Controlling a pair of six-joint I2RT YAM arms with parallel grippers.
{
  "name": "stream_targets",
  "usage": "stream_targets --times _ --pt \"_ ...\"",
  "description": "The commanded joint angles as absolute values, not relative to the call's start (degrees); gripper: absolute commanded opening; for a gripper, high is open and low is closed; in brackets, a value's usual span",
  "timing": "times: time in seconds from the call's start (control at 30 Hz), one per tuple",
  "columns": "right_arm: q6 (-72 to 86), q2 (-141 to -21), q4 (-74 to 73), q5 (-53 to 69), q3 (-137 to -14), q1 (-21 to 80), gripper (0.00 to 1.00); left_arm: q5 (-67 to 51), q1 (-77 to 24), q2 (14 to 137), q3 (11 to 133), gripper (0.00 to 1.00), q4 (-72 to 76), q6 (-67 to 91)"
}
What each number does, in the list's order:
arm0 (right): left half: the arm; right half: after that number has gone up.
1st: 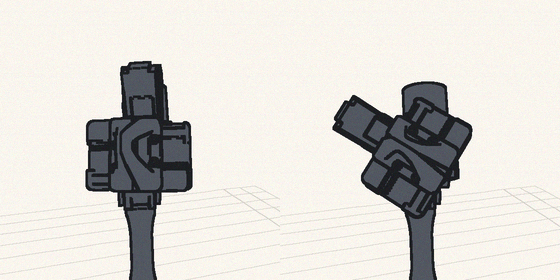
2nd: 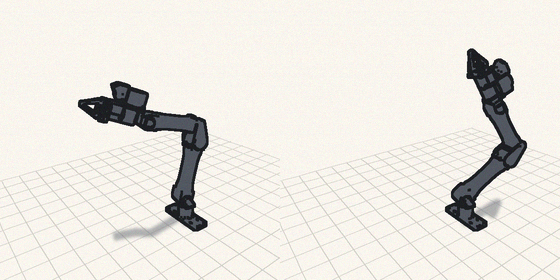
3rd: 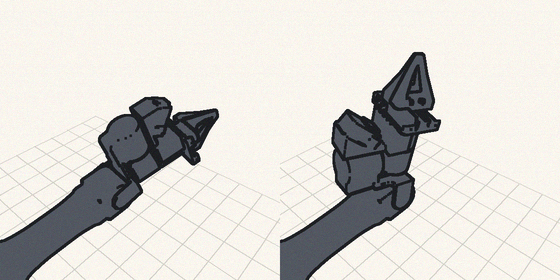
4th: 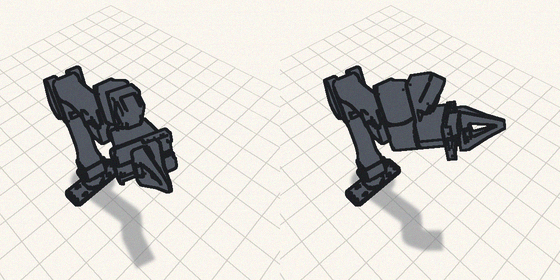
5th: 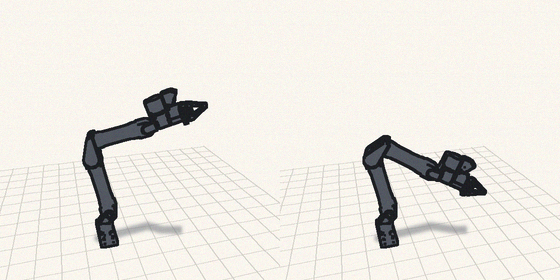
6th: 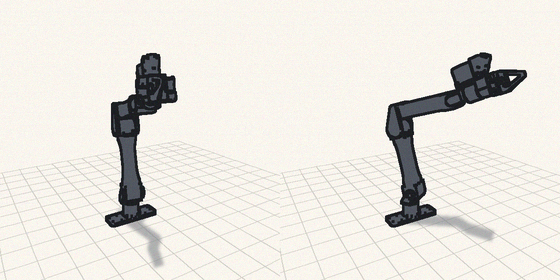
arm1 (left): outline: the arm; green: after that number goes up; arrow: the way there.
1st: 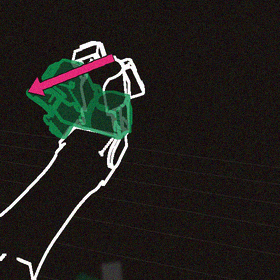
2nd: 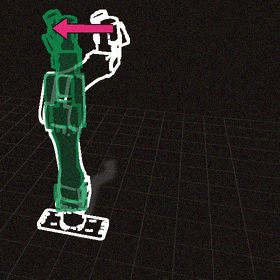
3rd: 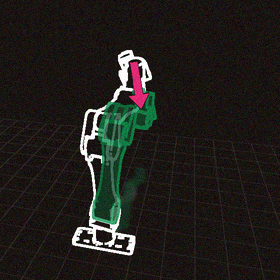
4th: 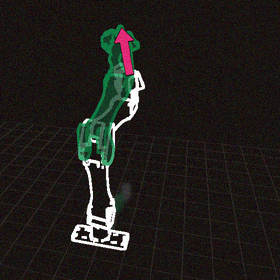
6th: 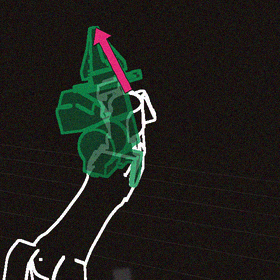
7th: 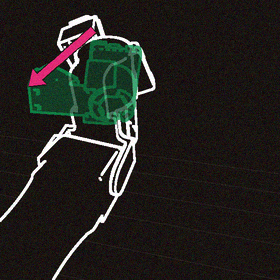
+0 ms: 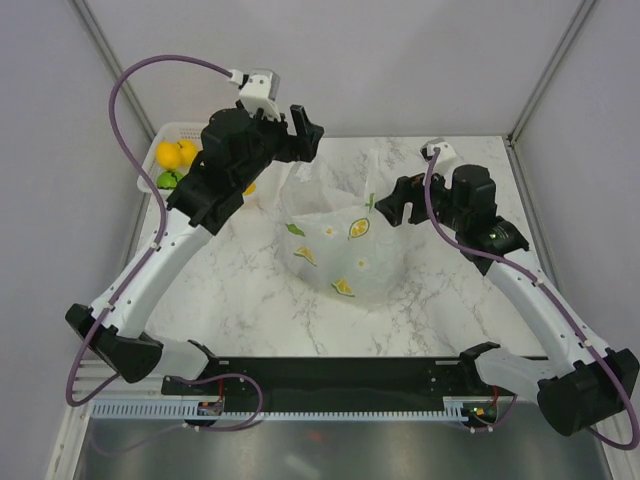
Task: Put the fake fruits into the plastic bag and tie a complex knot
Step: Adjust the plastic bag at the center of the board.
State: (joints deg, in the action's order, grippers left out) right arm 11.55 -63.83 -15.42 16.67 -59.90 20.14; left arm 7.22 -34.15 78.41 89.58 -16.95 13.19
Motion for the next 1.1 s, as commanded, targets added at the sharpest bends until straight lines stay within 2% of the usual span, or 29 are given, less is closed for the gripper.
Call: stream_targets --times 0.0,0.03,0.13,0.33,0.63,0.9,1.0,1.07 --pt "13.09 -63.81 -9.58 22.06 -59.94 19.95 0.85 3.97 -35.68 80.41 98.95 0.86 -19.59 9.49" --pt "13.53 -63.81 -9.32 22.32 -59.94 20.04 0.79 3.35 -36.47 81.12 101.92 0.85 -20.12 9.41" --pt "14.85 -62.93 -8.79 23.03 -59.77 20.04 0.75 -1.21 -37.26 84.72 106.85 0.85 -22.23 11.50" --pt "15.55 -60.03 -8.52 22.24 -59.41 20.04 0.74 -9.40 -38.49 91.75 110.65 0.85 -22.76 24.16" --pt "16.00 -58.54 -8.70 21.80 -58.80 19.95 0.75 -11.16 -41.66 99.66 116.28 0.86 -26.28 26.80" --pt "14.94 -57.75 -9.84 20.74 -58.27 20.04 0.75 -13.45 -42.63 98.18 113.47 0.83 -26.37 27.86" --pt "15.12 -57.31 -9.93 20.57 -58.01 20.04 0.75 -14.15 -42.89 97.47 112.59 0.75 -26.63 27.51" --pt "14.94 -56.95 -9.93 20.22 -57.83 20.04 0.76 -14.59 -43.07 97.21 111.36 0.73 -26.89 27.86"
